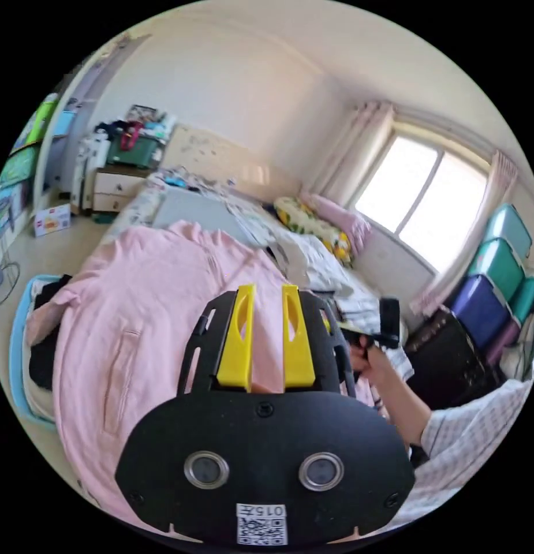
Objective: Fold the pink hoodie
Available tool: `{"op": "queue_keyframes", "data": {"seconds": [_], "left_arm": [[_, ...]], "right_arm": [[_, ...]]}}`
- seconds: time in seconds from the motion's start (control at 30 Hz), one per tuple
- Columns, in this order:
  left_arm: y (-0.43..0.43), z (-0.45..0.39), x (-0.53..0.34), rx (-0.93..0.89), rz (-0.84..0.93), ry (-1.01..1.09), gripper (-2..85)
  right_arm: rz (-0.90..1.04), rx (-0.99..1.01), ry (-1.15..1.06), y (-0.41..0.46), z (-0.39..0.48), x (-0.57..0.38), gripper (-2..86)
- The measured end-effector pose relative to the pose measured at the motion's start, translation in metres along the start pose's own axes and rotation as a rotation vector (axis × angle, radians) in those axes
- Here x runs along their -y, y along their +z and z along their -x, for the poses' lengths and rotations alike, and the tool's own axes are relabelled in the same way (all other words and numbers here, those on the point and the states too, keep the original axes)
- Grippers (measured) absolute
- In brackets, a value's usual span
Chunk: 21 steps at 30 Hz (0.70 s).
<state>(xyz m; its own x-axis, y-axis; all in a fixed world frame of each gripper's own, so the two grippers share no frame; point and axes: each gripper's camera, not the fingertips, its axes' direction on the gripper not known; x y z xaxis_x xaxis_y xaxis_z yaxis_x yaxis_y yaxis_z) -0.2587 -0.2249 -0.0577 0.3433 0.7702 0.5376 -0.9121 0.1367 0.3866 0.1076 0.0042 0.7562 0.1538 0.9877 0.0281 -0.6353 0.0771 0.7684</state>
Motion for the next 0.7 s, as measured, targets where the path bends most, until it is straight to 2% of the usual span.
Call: {"op": "queue_keyframes", "data": {"seconds": [0.03,0.1,0.2,0.27,0.43,0.5,0.63,0.7], "left_arm": [[0.014,-0.005,0.003,-0.022,0.064,0.038,8.7],[0.068,-0.028,0.009,-0.038,0.315,0.166,12.0],[0.118,-0.058,0.001,-0.013,0.538,0.338,13.9],[0.137,-0.067,-0.004,0.021,0.616,0.399,13.9],[0.149,-0.076,-0.004,0.068,0.613,0.456,11.8],[0.150,-0.075,-0.003,0.054,0.616,0.451,11.2],[0.150,-0.076,0.000,0.043,0.662,0.458,10.0],[0.154,-0.077,0.003,0.030,0.687,0.455,9.0]], "right_arm": [[-0.016,-0.043,0.033,-0.008,-0.008,0.001,7.5],[-0.105,-0.088,0.121,-0.040,-0.032,0.004,8.4],[-0.152,-0.199,0.196,-0.060,-0.053,0.008,9.9],[-0.150,-0.255,0.239,-0.063,-0.065,0.014,11.0],[-0.073,-0.268,0.257,-0.056,-0.086,0.037,9.1],[-0.010,-0.248,0.284,-0.057,-0.094,0.050,2.5],[-0.063,-0.285,0.284,-0.089,-0.094,0.056,0.8],[-0.042,-0.373,0.250,-0.102,-0.086,0.068,0.5]]}}
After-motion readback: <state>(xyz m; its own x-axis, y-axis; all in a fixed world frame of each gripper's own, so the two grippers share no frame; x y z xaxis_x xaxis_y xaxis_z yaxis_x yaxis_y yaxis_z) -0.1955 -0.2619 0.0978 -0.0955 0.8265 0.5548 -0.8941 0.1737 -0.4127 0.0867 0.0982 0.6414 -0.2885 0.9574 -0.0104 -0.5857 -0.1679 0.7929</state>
